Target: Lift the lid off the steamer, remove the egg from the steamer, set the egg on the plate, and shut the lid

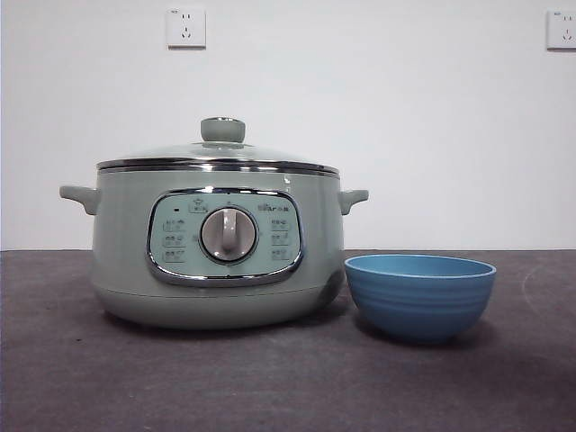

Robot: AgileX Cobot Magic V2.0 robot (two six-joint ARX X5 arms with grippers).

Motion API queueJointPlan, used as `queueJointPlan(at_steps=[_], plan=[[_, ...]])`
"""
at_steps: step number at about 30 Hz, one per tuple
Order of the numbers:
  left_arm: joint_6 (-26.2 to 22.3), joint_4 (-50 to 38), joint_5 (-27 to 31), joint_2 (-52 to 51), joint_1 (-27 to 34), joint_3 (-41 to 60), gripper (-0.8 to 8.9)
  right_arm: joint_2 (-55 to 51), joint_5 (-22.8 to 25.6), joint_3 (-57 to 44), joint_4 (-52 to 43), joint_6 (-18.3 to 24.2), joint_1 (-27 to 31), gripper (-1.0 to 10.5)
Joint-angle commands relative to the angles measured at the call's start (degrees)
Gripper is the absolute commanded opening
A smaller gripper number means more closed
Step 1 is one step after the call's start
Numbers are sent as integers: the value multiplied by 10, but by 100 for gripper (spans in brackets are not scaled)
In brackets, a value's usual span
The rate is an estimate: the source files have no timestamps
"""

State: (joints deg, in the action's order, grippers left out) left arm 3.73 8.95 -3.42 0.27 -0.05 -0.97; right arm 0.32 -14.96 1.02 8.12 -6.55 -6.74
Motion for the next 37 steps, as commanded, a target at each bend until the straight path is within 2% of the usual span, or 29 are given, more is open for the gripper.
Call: queueJointPlan(at_steps=[1, 5, 8, 16, 21, 29, 33, 37], plan=[[37, -3, -9, -1, 2, 7, -5, 1, -1, -7, -2, -55, -1, 1], [57, -3, -49, -1, 2, 2, -7, 1, 1, -7, -21, -64, -1, -9], [76, -2, -76, -1, 2, -14, -7, 1, -1, 3, -37, -98, -1, -11], [113, 38, -90, 15, 2, -123, -7, 36, -4, 87, -31, -126, -1, -12], [104, 76, -132, 60, 2, -205, -7, 115, -50, 167, -1, -122, -1, -12], [35, 184, -218, 167, 1, -339, -7, 291, -167, 339, 99, -44, -1, -12], [-1, 243, -263, 222, 1, -397, -7, 379, -222, 440, 208, 35, -2, -12], [-31, 305, -311, 274, 1, -448, -7, 453, -235, 528, 331, 120, -13, -12]])
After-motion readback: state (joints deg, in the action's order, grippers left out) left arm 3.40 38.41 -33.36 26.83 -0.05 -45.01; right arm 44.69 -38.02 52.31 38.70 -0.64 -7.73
